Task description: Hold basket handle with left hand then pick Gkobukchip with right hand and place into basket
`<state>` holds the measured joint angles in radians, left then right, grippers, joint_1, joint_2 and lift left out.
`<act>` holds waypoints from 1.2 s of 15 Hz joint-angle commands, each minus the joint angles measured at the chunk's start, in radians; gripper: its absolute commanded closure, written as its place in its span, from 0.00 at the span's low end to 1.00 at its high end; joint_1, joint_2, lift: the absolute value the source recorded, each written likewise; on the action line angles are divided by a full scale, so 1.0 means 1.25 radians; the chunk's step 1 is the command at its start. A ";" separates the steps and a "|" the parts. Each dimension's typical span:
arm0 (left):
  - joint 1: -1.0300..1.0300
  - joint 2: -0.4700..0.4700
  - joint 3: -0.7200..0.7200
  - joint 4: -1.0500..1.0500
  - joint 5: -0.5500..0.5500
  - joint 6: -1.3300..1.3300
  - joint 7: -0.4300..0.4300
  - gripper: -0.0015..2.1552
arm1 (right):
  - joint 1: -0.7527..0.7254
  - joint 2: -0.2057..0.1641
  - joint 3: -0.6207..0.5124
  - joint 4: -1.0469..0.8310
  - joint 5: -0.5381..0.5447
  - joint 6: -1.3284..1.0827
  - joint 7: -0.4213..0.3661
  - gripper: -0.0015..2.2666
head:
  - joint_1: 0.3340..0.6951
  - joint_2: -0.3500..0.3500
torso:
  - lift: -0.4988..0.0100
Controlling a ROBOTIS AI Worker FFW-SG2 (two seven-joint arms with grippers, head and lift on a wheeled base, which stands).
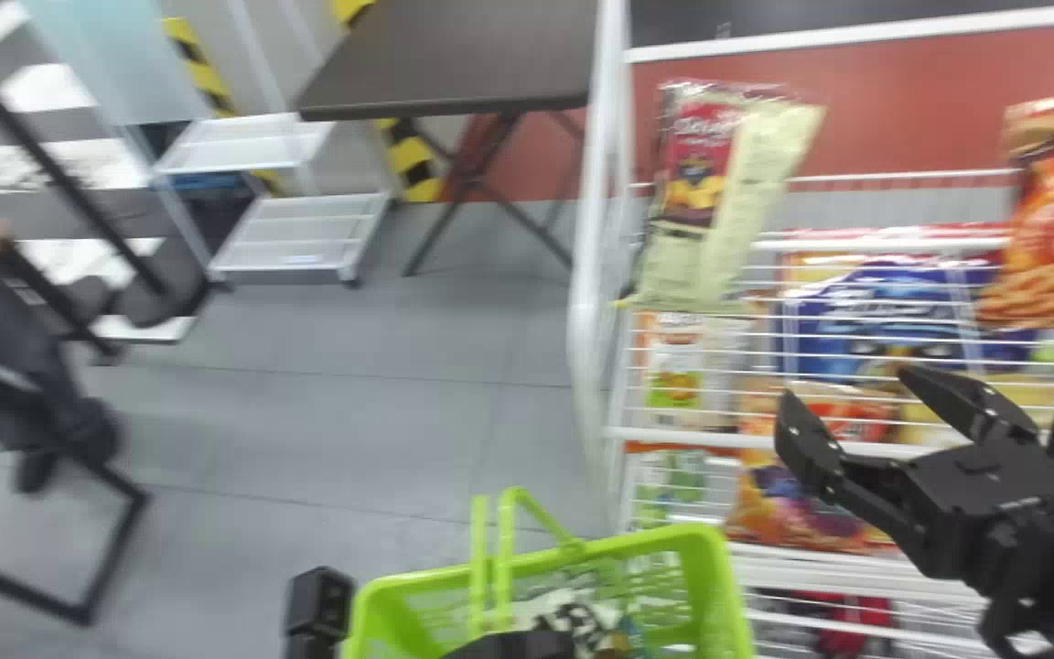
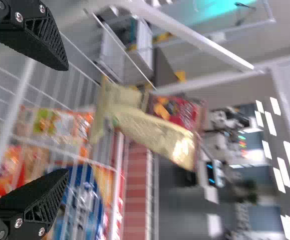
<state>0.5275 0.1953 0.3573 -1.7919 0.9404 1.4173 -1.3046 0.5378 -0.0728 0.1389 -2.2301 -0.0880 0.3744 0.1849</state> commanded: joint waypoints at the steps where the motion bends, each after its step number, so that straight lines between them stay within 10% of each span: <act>1: 0.004 -0.003 0.004 0.004 0.001 0.000 -0.002 1.00 | 0.026 0.010 -0.074 0.087 -0.003 -0.185 0.003 0.03 | 1.00 0.64 | 0.98; 10: 0.015 -0.020 0.006 0.003 -0.002 -0.013 -0.001 1.00 | 0.056 0.030 -0.201 0.249 -0.061 -0.418 0.132 0.03 | 1.00 0.28 | 0.98; 18: 0.016 -0.022 0.006 0.001 -0.004 -0.015 0.003 1.00 | 0.056 0.037 -0.197 0.249 -0.061 -0.418 0.133 0.04 | 1.00 0.28 | 0.98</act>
<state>0.5476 0.1675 0.3651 -1.7888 0.9359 1.4009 -1.3007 0.6075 -0.0272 -0.1088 -1.9190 -0.1642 -0.1479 0.3513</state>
